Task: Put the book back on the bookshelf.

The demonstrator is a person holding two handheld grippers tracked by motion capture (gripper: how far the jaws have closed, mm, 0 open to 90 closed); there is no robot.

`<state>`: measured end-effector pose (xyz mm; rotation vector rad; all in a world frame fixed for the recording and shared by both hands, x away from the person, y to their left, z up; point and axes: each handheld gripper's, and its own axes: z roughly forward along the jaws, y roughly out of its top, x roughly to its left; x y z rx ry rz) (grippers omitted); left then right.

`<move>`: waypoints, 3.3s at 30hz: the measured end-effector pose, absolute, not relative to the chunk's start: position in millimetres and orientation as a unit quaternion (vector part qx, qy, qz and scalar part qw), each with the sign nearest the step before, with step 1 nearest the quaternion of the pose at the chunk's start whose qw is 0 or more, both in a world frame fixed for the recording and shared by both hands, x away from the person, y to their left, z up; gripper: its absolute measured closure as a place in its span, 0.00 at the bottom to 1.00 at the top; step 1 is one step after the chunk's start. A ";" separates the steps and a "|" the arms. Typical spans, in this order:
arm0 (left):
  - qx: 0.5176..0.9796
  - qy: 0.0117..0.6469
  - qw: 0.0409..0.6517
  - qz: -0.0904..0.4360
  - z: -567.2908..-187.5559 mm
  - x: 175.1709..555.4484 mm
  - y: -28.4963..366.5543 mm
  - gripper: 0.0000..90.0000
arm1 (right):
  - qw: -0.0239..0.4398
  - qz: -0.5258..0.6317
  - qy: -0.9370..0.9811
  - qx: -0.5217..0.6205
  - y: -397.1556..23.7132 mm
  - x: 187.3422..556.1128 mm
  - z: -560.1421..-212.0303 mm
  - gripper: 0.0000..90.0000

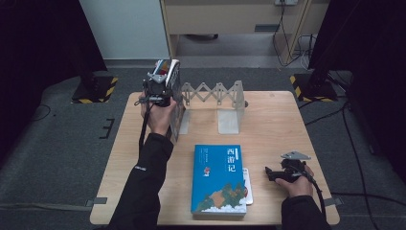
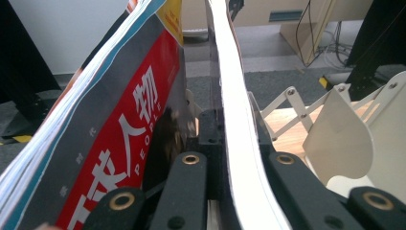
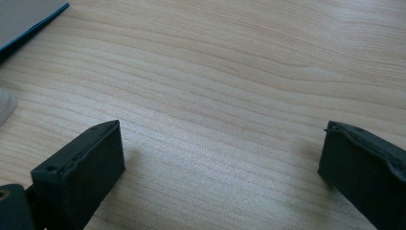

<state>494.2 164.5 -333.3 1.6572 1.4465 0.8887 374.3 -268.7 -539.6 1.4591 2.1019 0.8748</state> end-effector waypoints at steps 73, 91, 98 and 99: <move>0.570 0.513 0.547 0.336 -330.2 438.3 196.0 0.52 | 0.215 0.315 0.759 0.527 -268.4 374.2 -539.4 0.02; 0.573 0.468 0.593 0.318 -336.4 411.4 206.0 0.45 | 0.215 0.315 0.759 0.527 -268.4 374.2 -539.4 0.02; 0.588 0.451 0.596 0.310 -344.3 395.9 210.7 0.43 | 0.215 0.315 0.759 0.527 -268.5 374.2 -539.4 0.02; 0.588 0.451 0.595 0.310 -345.9 393.3 211.8 0.43 | 0.215 0.315 0.759 0.527 -268.5 374.2 -539.4 0.02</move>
